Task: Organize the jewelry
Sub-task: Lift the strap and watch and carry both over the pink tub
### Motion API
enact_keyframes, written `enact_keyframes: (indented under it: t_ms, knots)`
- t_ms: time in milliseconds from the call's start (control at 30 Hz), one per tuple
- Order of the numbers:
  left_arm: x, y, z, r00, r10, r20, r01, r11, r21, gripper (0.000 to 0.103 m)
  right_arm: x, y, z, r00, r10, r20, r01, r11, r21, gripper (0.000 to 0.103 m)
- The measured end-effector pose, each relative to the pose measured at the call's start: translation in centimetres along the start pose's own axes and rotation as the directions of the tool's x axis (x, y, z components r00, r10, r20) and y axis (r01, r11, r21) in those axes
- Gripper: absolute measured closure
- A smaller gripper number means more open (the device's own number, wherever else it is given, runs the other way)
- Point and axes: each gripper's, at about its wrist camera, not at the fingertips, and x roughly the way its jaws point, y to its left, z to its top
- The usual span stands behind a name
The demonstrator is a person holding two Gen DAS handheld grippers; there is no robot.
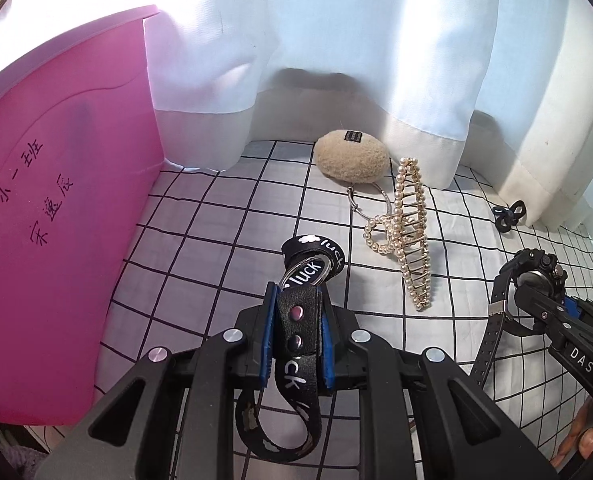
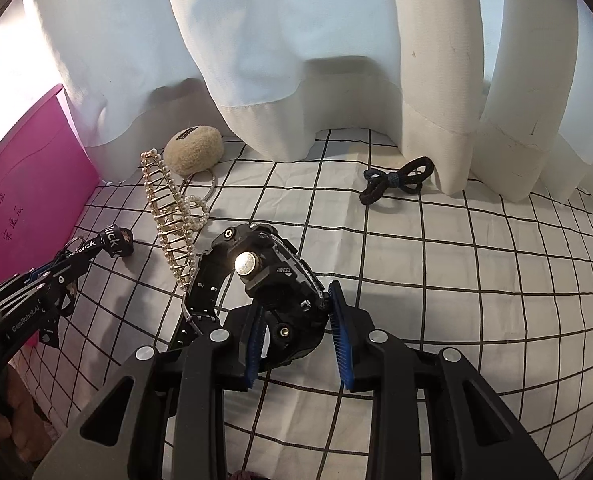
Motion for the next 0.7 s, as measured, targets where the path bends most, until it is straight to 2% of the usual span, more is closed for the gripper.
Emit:
enact_keyframes:
  t_ms: [367, 700]
  knots:
    - [-4.4, -1.3, 0.0, 0.999, 0.011, 0.049, -0.010, 1.000, -0.018, 0.085, -4.1, -0.9, 1.1, 0.999, 0.020, 0.043, -0.019, 0.999, -0.039, 0.074]
    - [-9.9, -2.4, 0.8, 0.994, 0.030, 0.107, -0.024, 0.998, -0.052, 0.085, -8.6, -1.1, 2.2, 0.993, 0.072, 0.095, -0.063, 0.993, -0.096, 0.074]
